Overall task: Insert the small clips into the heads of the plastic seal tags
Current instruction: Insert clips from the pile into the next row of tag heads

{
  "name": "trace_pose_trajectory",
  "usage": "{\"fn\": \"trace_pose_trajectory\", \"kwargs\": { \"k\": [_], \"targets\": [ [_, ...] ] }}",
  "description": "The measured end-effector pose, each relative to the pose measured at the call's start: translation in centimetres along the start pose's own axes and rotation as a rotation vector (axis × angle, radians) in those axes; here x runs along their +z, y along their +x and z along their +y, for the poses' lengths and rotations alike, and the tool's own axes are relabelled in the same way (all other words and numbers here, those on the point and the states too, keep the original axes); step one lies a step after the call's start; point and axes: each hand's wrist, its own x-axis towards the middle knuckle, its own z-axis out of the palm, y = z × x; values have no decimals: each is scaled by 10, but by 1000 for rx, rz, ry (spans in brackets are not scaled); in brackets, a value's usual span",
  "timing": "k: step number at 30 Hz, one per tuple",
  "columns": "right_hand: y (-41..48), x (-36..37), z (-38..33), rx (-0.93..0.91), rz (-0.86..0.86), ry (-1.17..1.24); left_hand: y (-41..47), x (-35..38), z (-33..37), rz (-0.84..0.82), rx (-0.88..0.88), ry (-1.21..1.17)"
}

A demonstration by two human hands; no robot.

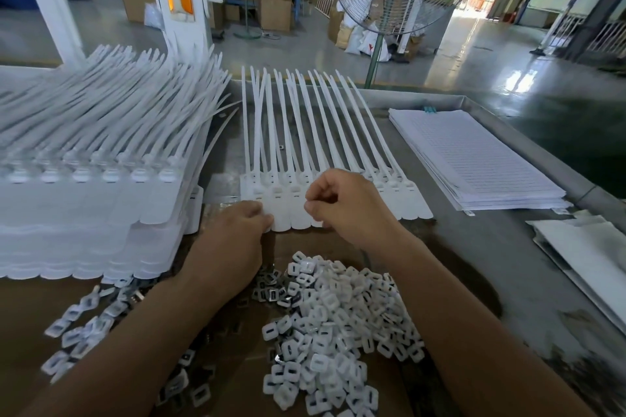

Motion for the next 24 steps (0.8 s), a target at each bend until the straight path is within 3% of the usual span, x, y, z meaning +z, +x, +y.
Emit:
{"fn": "trace_pose_trajectory", "kwargs": {
  "k": [12, 24],
  "targets": [
    [64, 54, -14, -17, -54, -150, -5, -4, -2, -46, 67, 72],
    [72, 64, -10, 29, -75, -280, -3, -1, -1, -68, 46, 91]
  ]
}}
